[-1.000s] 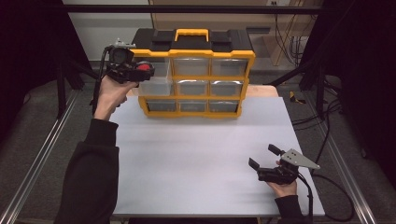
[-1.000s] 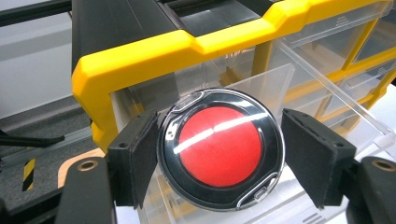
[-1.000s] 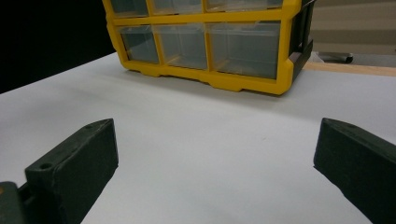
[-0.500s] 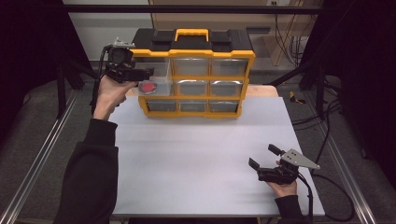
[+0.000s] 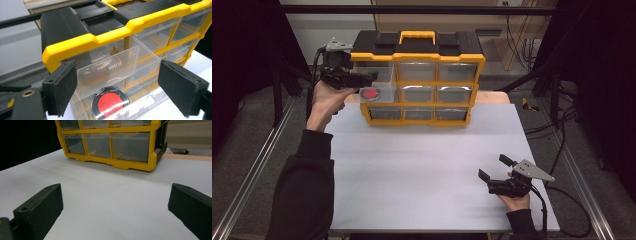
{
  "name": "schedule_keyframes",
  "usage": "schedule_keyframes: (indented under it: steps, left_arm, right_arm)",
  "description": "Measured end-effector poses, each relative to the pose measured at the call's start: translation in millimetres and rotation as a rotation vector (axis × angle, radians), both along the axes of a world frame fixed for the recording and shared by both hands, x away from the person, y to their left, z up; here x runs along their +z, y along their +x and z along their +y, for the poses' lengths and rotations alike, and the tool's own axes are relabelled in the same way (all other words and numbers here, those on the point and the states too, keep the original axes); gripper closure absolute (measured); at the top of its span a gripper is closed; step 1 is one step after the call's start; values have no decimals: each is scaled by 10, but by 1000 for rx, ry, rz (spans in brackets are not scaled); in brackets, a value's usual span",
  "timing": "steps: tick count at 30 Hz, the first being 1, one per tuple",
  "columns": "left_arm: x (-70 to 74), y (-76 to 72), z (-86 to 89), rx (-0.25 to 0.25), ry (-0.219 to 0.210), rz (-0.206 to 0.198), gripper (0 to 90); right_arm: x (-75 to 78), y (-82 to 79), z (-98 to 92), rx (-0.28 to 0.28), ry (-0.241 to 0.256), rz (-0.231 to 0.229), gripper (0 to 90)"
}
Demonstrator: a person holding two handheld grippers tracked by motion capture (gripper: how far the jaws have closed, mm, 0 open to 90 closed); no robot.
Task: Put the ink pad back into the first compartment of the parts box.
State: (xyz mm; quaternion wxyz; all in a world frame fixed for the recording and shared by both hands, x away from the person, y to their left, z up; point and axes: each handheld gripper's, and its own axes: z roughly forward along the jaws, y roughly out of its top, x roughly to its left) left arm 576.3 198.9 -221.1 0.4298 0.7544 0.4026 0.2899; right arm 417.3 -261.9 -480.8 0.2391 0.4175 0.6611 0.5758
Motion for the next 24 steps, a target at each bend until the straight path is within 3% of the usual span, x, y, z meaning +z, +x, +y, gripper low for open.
schedule_keyframes:
  steps: [10,24]
  left_arm:
    - [12,-140,14,-33,-22,-31,29]
    - [-107,-401,83,-68,-56,-101,15]
  right_arm:
    - [-1,2,-1,-1,-2,-3,3]
    - [-3,4,0,-4,-5,0,3]
